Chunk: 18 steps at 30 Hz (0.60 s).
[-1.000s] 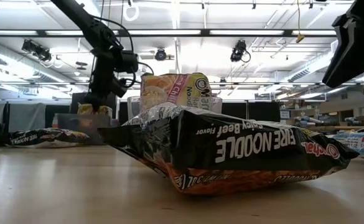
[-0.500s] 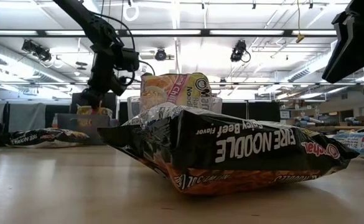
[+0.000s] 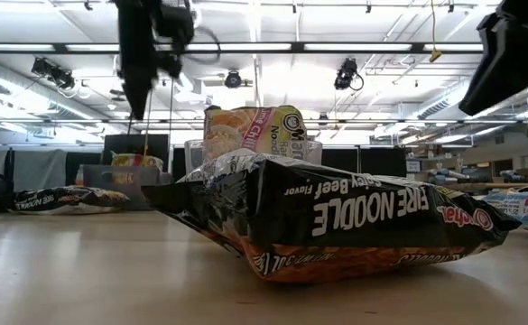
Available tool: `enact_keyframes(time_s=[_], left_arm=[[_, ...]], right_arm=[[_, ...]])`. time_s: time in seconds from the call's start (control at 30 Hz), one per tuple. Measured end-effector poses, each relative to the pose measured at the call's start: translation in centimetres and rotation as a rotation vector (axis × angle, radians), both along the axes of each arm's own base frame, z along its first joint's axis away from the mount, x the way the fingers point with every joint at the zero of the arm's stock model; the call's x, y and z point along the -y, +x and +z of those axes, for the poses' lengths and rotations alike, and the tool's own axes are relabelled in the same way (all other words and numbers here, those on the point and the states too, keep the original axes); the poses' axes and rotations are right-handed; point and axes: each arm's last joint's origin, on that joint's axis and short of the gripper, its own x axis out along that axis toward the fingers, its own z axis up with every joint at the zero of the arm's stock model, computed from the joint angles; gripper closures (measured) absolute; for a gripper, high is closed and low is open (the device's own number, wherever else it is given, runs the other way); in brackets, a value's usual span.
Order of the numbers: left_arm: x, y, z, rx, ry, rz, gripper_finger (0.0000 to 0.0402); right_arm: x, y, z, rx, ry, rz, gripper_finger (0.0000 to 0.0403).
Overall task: Sort Maruchan noodles
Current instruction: Put the blue noodle pack into the black bin
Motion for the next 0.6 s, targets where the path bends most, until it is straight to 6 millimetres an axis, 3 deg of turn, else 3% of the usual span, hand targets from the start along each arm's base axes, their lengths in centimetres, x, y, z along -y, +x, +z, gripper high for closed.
enact_keyframes(time_s=[0.17, 0.3, 0.47, 0.6], left_arm=[[8.6, 1.1, 2.2, 0.284, -0.244, -0.141, 0.0331], [16.5, 1.7, 2.8, 0.365, -0.318, -0.295, 0.0331], [26.3, 0.6, 1.0, 0.323, -0.267, -0.466, 0.0331], [32.2, -1.2, -1.5, 0.310, -0.237, -0.383, 0.0330]], right_arm=[[0.0, 0.8, 0.0, 0.004, 0.011, 0.042, 0.0299], [-0.3, 1.8, 0.0, 0.064, 0.036, 0.084, 0.0300], [-0.9, 2.9, 0.3, 0.145, 0.030, 0.142, 0.0300], [-1.4, 3.1, 0.5, 0.168, 0.047, 0.178, 0.0300]])
